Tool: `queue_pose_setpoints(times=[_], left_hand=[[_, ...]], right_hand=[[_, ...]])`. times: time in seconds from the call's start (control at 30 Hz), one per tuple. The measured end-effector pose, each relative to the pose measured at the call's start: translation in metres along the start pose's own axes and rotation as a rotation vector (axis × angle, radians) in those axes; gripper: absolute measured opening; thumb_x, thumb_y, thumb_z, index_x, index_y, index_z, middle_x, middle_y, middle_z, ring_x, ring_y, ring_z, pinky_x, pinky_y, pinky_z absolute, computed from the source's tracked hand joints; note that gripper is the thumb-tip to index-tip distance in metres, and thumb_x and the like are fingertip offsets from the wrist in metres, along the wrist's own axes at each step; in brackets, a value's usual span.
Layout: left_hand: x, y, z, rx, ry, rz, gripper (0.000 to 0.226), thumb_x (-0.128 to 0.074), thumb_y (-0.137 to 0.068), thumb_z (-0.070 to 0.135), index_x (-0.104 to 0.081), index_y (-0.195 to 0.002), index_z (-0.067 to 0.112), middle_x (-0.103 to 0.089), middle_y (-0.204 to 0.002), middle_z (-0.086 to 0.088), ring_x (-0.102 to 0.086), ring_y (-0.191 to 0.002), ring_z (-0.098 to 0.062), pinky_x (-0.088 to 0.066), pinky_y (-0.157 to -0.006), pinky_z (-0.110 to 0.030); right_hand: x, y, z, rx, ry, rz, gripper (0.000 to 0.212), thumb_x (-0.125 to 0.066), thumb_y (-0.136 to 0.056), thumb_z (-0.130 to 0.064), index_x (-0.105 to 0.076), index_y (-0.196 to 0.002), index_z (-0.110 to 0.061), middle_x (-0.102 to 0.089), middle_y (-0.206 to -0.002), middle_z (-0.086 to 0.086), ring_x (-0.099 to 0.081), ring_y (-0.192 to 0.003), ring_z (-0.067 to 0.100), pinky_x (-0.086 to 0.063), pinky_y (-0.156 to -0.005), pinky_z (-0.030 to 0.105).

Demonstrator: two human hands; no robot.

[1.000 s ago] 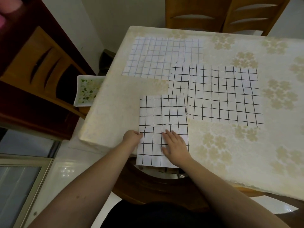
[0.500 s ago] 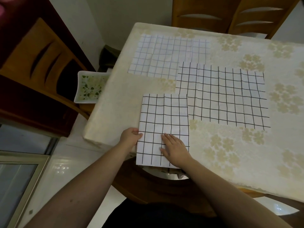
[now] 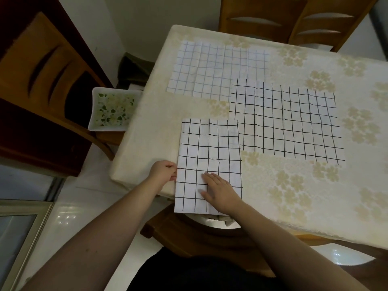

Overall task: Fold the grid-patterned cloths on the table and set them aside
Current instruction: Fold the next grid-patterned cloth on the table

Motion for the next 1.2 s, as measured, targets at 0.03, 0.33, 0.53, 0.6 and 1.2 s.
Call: queue_pose_setpoints(times=[0.03, 0.33, 0.53, 0.6, 1.2], left_hand=[[0.003, -0.001, 0.001, -0.004, 0.003, 0.005, 0.019, -0.056, -0.097, 0.006, -0.063, -0.109, -0.005, -0.07, -0.103, -0.021, -0.069, -0.082, -0.024, -0.058, -0.071, -0.029], [-0.006, 0.001, -0.003, 0.016, 0.013, -0.161, 0.031, -0.06, -0.096, 0.018, -0.06, -0.12, -0.002, -0.07, -0.109, -0.017, -0.07, -0.095, -0.026, -0.057, -0.075, -0.029], [-0.007, 0.002, -0.007, 0.05, 0.02, -0.164, 0.034, -0.06, -0.094, 0.006, -0.056, -0.125, -0.006, -0.067, -0.106, -0.016, -0.068, -0.09, -0.024, -0.056, -0.077, -0.031], [-0.007, 0.003, -0.008, 0.067, 0.045, -0.167, 0.033, -0.06, -0.094, 0.005, -0.055, -0.125, -0.007, -0.067, -0.103, -0.014, -0.068, -0.085, -0.02, -0.055, -0.077, -0.03], [0.012, 0.029, 0.019, -0.637, -0.658, -0.063, 0.053, -0.042, -0.091, -0.009, -0.053, -0.134, 0.02, -0.047, -0.132, -0.001, -0.052, -0.113, -0.016, -0.039, -0.095, -0.022]], right_hand=[[0.001, 0.001, 0.0, -0.002, 0.008, 0.014, 0.065, -0.036, -0.101, -0.052, -0.021, -0.156, -0.02, -0.022, -0.162, 0.0, -0.014, -0.15, 0.017, -0.011, -0.12, 0.034], [-0.016, 0.019, -0.008, 0.008, 0.062, -0.076, 0.09, -0.044, -0.085, -0.069, -0.009, -0.157, -0.027, -0.004, -0.165, -0.004, -0.001, -0.152, 0.018, -0.008, -0.124, 0.044], [-0.034, 0.029, -0.015, 0.028, 0.238, -0.12, 0.104, -0.068, -0.084, -0.047, 0.003, -0.157, -0.027, 0.012, -0.165, -0.002, 0.011, -0.151, 0.022, 0.002, -0.12, 0.041], [-0.035, 0.03, -0.018, 0.022, 0.296, -0.091, 0.101, -0.068, -0.086, -0.034, 0.004, -0.156, -0.025, 0.01, -0.165, 0.001, 0.008, -0.151, 0.024, 0.0, -0.122, 0.043], [0.028, 0.055, -0.057, 0.076, 0.421, 0.425, 0.02, -0.074, -0.073, -0.014, -0.068, -0.09, -0.024, -0.069, -0.083, -0.005, -0.063, -0.078, 0.021, -0.048, -0.069, 0.033]])
Point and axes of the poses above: each hand's wrist, its own y-axis away from the middle knuckle, its own x-axis out of the back of the hand, z = x × y, the point moved 7 cm from there along -y, towards the middle knuckle
